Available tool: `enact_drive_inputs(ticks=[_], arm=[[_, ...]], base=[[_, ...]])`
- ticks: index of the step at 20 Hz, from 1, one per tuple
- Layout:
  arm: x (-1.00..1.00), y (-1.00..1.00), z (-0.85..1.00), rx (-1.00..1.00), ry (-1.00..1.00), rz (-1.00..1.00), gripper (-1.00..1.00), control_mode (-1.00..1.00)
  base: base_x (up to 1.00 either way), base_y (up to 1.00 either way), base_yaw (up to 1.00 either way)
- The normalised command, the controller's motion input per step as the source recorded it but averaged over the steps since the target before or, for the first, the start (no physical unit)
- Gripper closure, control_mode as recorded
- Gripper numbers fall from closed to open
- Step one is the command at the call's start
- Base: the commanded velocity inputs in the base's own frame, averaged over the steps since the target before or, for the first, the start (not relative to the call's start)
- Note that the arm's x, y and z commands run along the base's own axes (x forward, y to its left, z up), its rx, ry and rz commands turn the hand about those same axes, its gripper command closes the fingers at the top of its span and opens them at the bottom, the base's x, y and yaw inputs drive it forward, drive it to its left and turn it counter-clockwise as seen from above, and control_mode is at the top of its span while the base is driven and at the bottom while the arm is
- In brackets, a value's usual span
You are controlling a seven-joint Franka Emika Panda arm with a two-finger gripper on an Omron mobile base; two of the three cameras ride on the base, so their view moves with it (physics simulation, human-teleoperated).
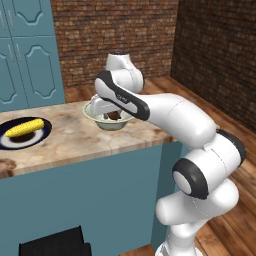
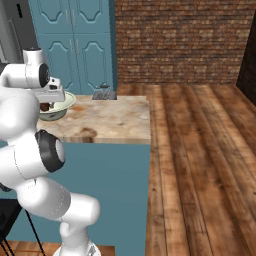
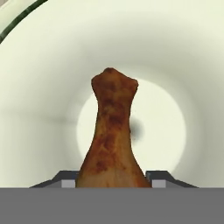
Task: Pick the chicken drumstick and corn from their plates and place them in the bowl. Then put the bowl in the fridge.
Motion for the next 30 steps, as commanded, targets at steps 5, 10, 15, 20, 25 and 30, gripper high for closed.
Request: enact_drive_inputs(ticks=[5, 10, 15, 20, 25, 30], arm=[[0.0, 0.01, 0.0, 0.0, 0.0, 0.0, -1.0, -1.0], [0.0, 0.0, 0.08, 0.0, 0.0, 0.0, -1.0, -1.0], [-0.1, 0.0, 0.32, 0.0, 0.0, 0.0, -1.0, -1.0], [-0.38, 0.03, 0.46, -0.01, -0.09, 0.0, -1.0, -1.0], [-0.48, 0.09, 0.43, -0.01, -0.15, 0.02, -1.0, -1.0], [-0.53, 0.18, 0.33, 0.0, -0.16, 0.2, -1.0, -1.0]], base=[[0.0, 0.0, 0.0], [0.0, 0.0, 0.0], [0.0, 0.0, 0.0], [0.0, 0.0, 0.0], [0.0, 0.0, 0.0], [0.0, 0.0, 0.0]])
